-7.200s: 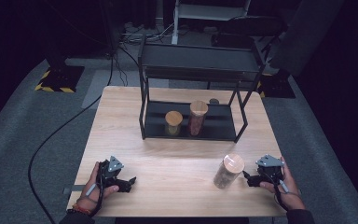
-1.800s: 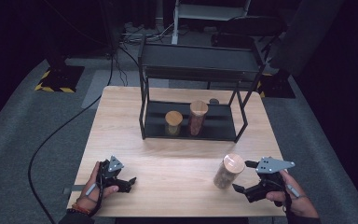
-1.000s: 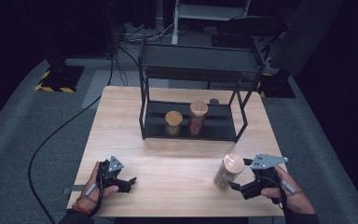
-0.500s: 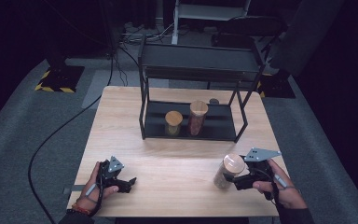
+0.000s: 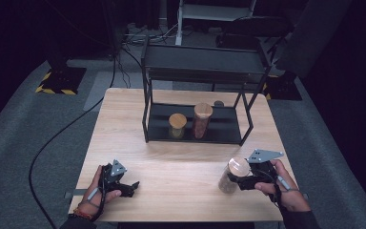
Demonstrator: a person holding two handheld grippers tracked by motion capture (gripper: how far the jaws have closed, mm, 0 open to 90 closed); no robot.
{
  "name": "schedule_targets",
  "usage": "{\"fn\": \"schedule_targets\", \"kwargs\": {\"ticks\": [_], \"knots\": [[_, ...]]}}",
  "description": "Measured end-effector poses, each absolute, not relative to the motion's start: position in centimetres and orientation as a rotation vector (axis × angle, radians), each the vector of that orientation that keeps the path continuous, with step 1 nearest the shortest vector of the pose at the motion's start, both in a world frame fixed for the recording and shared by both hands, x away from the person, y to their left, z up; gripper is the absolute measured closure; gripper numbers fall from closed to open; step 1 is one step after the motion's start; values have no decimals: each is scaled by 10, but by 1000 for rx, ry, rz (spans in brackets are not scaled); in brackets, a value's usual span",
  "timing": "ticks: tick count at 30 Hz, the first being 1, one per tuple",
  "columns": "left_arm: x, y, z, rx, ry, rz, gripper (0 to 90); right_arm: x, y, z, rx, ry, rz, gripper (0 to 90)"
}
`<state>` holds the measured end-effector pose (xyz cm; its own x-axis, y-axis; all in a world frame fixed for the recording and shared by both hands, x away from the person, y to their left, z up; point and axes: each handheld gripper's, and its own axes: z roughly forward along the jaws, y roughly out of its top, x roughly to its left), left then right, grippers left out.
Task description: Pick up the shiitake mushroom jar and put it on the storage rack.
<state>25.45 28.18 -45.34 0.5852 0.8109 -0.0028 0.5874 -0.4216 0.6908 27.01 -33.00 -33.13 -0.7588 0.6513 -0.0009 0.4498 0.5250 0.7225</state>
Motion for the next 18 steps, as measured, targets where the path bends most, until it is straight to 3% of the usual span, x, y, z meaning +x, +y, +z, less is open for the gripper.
{"fn": "schedule_targets", "kwargs": {"ticks": [18], "knots": [[255,282,-453,2159,1106,438,3,269,-332,-334,904,2488,1076,240]]}}
